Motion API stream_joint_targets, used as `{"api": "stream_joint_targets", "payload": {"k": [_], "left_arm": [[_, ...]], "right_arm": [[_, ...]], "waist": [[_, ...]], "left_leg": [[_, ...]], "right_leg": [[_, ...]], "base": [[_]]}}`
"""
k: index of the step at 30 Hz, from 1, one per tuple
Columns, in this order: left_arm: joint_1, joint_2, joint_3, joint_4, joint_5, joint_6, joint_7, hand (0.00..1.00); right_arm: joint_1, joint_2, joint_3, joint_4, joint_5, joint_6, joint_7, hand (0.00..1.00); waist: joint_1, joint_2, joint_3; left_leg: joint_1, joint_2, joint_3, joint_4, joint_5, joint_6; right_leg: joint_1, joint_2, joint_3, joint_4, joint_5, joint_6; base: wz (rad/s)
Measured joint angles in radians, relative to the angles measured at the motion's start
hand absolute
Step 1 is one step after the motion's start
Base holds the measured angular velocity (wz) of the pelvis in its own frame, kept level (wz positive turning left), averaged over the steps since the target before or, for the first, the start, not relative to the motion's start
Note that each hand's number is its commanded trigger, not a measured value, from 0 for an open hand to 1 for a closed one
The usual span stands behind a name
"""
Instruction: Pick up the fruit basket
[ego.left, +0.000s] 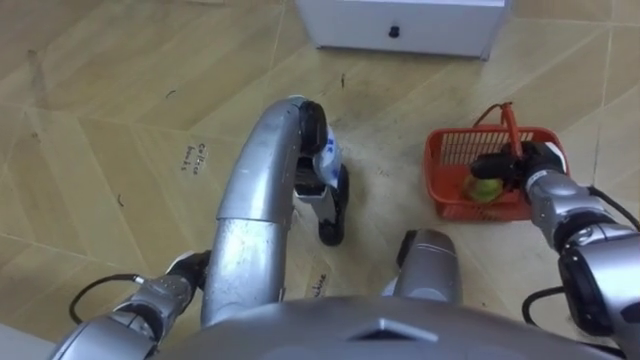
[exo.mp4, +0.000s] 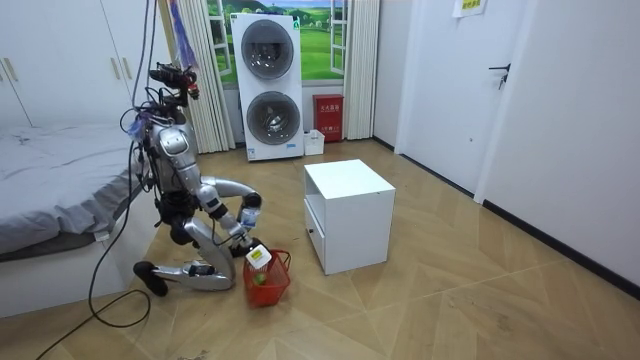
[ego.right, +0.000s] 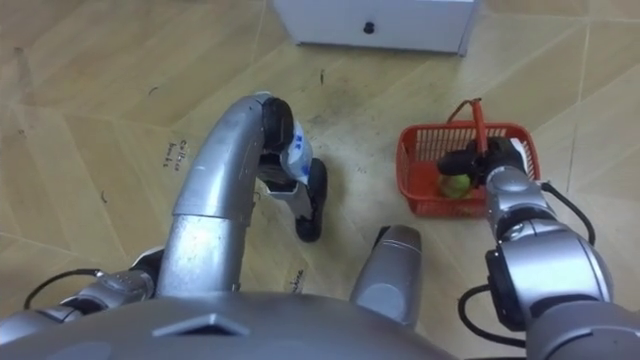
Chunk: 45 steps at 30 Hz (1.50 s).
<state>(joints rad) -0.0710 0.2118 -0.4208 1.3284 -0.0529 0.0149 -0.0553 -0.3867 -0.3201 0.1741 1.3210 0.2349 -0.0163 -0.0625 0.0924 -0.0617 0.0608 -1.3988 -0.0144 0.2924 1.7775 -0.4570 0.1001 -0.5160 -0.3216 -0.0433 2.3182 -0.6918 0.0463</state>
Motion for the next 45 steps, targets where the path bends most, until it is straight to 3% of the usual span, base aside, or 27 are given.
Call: {"api": "stream_joint_targets", "payload": {"k": [3,9,11,13,17,20,22,24,26,28,29,30,31,33,34,35,37,39,40,41,42,43,44,45], "left_arm": [[-0.010,0.001,0.013,-0.009,0.002,0.001,0.000,0.00],[-0.050,0.009,0.111,-0.016,-0.002,0.000,0.010,0.00],[-0.058,0.012,0.127,-0.024,-0.001,0.000,0.023,0.00],[-0.069,0.024,0.130,-0.027,0.004,-0.002,0.032,0.00],[-0.046,0.025,0.182,-0.052,0.009,0.002,0.062,0.00],[-0.006,0.021,0.212,-0.085,0.027,0.035,0.074,0.00],[0.015,0.019,0.235,-0.093,0.030,0.054,0.075,0.00],[0.052,0.017,0.267,-0.105,0.070,0.076,0.093,0.00],[0.085,0.016,0.304,-0.134,0.070,0.091,0.106,0.00],[0.127,0.009,0.347,-0.149,0.085,0.109,0.131,0.00],[0.138,0.008,0.358,-0.151,0.092,0.111,0.135,0.00],[0.162,0.007,0.380,-0.156,0.102,0.113,0.139,0.00],[0.173,0.008,0.391,-0.161,0.103,0.117,0.140,0.00],[0.201,0.010,0.420,-0.183,0.103,0.146,0.142,0.00],[0.201,0.011,0.420,-0.189,0.106,0.154,0.143,0.00],[0.196,0.011,0.419,-0.197,0.117,0.161,0.146,0.00],[0.194,0.012,0.420,-0.211,0.135,0.167,0.162,0.00],[0.197,0.014,0.415,-0.221,0.134,0.177,0.183,0.00],[0.200,0.018,0.418,-0.228,0.134,0.185,0.185,0.00],[0.201,0.021,0.417,-0.231,0.134,0.188,0.188,0.00],[0.200,0.024,0.418,-0.240,0.135,0.196,0.199,0.00],[0.200,0.031,0.420,-0.250,0.135,0.196,0.204,0.00],[0.199,0.034,0.419,-0.250,0.135,0.193,0.204,0.00],[0.198,0.034,0.424,-0.251,0.136,0.184,0.204,0.00]], "right_arm": [[-0.015,-0.006,0.000,-0.006,-0.001,0.002,-0.001,1.00],[-0.019,-0.006,0.001,-0.149,-0.033,0.019,-0.006,1.00],[-0.020,-0.009,0.001,-0.208,-0.044,0.019,-0.015,1.00],[-0.020,-0.014,0.001,-0.259,-0.044,0.021,-0.012,1.00],[-0.021,-0.033,0.000,-0.359,-0.048,0.039,-0.010,1.00],[-0.023,-0.034,0.001,-0.399,-0.047,0.049,-0.009,1.00],[-0.023,-0.035,-0.001,-0.449,-0.046,0.066,-0.010,1.00],[-0.022,-0.035,-0.001,-0.529,-0.050,0.077,-0.010,1.00],[-0.018,-0.035,-0.001,-0.595,-0.085,0.098,-0.006,1.00],[0.002,-0.037,-0.007,-0.681,-0.103,0.104,-0.005,1.00],[0.014,-0.037,-0.014,-0.712,-0.103,0.104,-0.006,1.00],[0.043,-0.037,-0.034,-0.776,-0.113,0.103,-0.006,1.00],[0.055,-0.037,-0.044,-0.808,-0.123,0.103,-0.006,1.00],[0.100,-0.036,-0.104,-0.905,-0.137,0.101,-0.010,1.00],[0.111,-0.033,-0.124,-0.918,-0.144,0.098,-0.010,1.00],[0.120,-0.027,-0.153,-0.928,-0.168,0.093,-0.010,1.00],[0.129,-0.018,-0.162,-0.947,-0.200,0.091,-0.010,1.00],[0.175,-0.009,-0.162,-0.988,-0.208,0.091,-0.010,1.00],[0.188,-0.003,-0.162,-1.000,-0.211,0.096,-0.010,1.00],[0.192,-0.002,-0.162,-1.009,-0.211,0.100,-0.010,1.00],[0.204,-0.002,-0.162,-1.028,-0.211,0.102,-0.017,1.00],[0.204,0.000,-0.162,-1.036,-0.209,0.102,-0.024,1.00],[0.205,-0.001,-0.162,-1.043,-0.209,0.102,-0.028,1.00],[0.204,-0.005,-0.163,-1.065,-0.205,0.105,-0.039,1.00]], "waist": [[-0.007,-0.012,0.0048],[-0.018,-0.052,0.0024],[-0.021,-0.055,0.0026],[-0.026,-0.066,-0.0084],[-0.030,-0.063,-0.0112],[-0.021,-0.051,-0.0184],[-0.008,-0.052,-0.0196],[-0.009,-0.053,-0.0208],[-0.014,-0.054,-0.0226],[-0.026,-0.057,-0.0247],[-0.028,-0.057,-0.0248],[-0.033,-0.056,-0.0266],[-0.032,-0.058,-0.0280],[-0.037,-0.068,-0.0390],[-0.038,-0.073,-0.0432],[-0.040,-0.074,-0.0456],[-0.031,-0.075,-0.0465],[-0.037,-0.060,-0.0519],[-0.051,-0.049,-0.0564],[-0.061,-0.042,-0.0565],[-0.077,-0.038,-0.0571],[-0.090,-0.038,-0.0587],[-0.092,-0.042,-0.0611],[-0.091,-0.045,-0.0623]], "left_leg": [[0.014,-0.016,-0.001,0.003,-0.006,0.007],[0.058,-0.018,-0.010,0.027,-0.043,0.025],[0.067,-0.018,-0.027,0.044,-0.062,0.030],[0.072,-0.017,-0.032,0.051,-0.079,0.051],[0.096,-0.016,-0.032,0.014,-0.088,0.066],[0.163,-0.013,-0.050,-0.101,-0.084,0.061],[0.232,-0.010,-0.051,-0.214,-0.068,0.055],[0.336,-0.014,-0.050,-0.379,-0.036,0.051],[0.421,-0.015,-0.050,-0.501,-0.013,0.046],[0.551,-0.011,-0.049,-0.640,0.011,0.046],[0.585,-0.008,-0.048,-0.673,0.017,0.049],[0.651,0.002,-0.047,-0.720,0.028,0.051],[0.681,0.003,-0.049,-0.745,0.032,0.052],[0.809,0.002,-0.051,-0.870,0.035,0.050],[0.843,-0.002,-0.052,-0.911,0.037,0.047],[0.909,-0.008,-0.067,-0.984,0.046,0.036],[1.003,-0.016,-0.106,-1.080,0.062,0.011],[1.123,-0.014,-0.174,-1.193,0.086,-0.018],[1.166,-0.002,-0.220,-1.233,0.095,-0.034],[1.184,0.008,-0.239,-1.249,0.099,-0.041],[1.216,0.027,-0.270,-1.269,0.109,-0.059],[1.223,0.044,-0.300,-1.257,0.113,-0.065],[1.223,0.054,-0.301,-1.242,0.110,-0.075],[1.219,0.078,-0.271,-1.190,0.085,-0.115]], "right_leg": [[0.026,-0.007,-0.003,-0.008,-0.001,-0.001],[0.093,-0.002,-0.010,-0.037,0.000,-0.005],[0.118,0.012,-0.021,-0.054,0.001,-0.005],[0.137,0.027,-0.034,-0.086,-0.006,-0.004],[0.151,0.078,-0.004,-0.181,-0.039,0.002],[0.159,0.120,0.011,-0.363,-0.039,0.003],[0.185,0.118,0.014,-0.530,-0.038,0.005],[0.256,0.120,0.010,-0.791,-0.028,0.020],[0.319,0.129,0.009,-0.985,0.014,0.028],[0.424,0.135,0.008,-1.214,0.118,0.037],[0.456,0.140,0.008,-1.274,0.153,0.035],[0.514,0.151,0.008,-1.377,0.235,0.028],[0.534,0.152,0.007,-1.411,0.281,0.025],[0.576,0.153,-0.012,-1.473,0.512,0.021],[0.577,0.151,-0.021,-1.473,0.582,0.023],[0.568,0.145,-0.039,-1.457,0.684,0.030],[0.496,0.133,-0.043,-1.317,0.634,0.004],[0.381,0.135,-0.045,-1.206,0.546,0.012],[0.318,0.138,-0.044,-1.214,0.507,0.014],[0.289,0.139,-0.045,-1.238,0.486,0.016],[0.236,0.138,-0.046,-1.323,0.445,0.017],[0.192,0.142,-0.061,-1.468,0.432,0.020],[0.177,0.142,-0.066,-1.564,0.432,0.022],[0.181,0.150,-0.067,-1.702,0.446,0.011]], "base": [[0.01],[-0.05],[-0.04],[0.09],[-0.05],[-0.22],[-0.39],[-0.41],[-0.43],[-0.52],[-0.52],[-0.43],[-0.49],[-0.24],[0.00],[-0.09],[-0.18],[0.00],[0.15],[0.30],[0.40],[0.38],[0.27],[0.05]]}}
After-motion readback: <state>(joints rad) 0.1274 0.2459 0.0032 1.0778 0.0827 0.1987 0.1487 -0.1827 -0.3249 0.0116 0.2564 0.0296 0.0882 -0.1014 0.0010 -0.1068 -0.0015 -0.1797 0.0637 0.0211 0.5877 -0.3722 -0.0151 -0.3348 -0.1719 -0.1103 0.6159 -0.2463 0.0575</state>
